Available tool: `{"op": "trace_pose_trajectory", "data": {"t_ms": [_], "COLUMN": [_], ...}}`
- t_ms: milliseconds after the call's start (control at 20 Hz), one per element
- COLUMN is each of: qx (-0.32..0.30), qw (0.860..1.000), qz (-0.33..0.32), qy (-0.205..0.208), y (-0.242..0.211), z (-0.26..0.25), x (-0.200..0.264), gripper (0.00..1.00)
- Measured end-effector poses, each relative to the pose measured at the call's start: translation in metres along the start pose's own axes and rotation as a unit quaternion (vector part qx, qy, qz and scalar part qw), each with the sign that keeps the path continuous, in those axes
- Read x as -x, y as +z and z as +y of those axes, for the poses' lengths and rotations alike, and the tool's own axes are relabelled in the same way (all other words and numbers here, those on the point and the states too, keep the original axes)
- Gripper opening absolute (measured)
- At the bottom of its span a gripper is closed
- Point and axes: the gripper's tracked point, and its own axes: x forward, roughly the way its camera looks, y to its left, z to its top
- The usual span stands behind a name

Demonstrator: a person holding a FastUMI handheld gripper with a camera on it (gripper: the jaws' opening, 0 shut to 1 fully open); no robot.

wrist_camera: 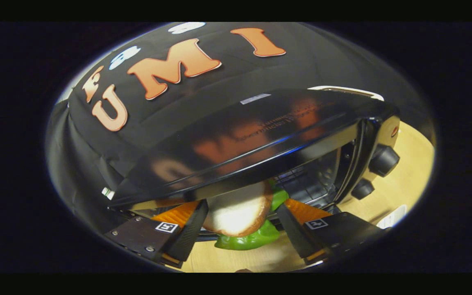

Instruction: Open the toaster oven, put the food inside, and close the toaster oven door.

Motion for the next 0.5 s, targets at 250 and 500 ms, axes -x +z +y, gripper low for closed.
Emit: {"op": "trace_pose_trajectory", "data": {"t_ms": [250, 500], "qx": [0.052, 0.118], "qw": [0.999, 0.992], "qz": [0.008, -0.014], "qy": [0.002, 0.040], "y": [-0.006, -0.001], "z": [-0.002, 0.009], "x": [0.028, 0.067], "gripper": [0.97, 0.97]}}
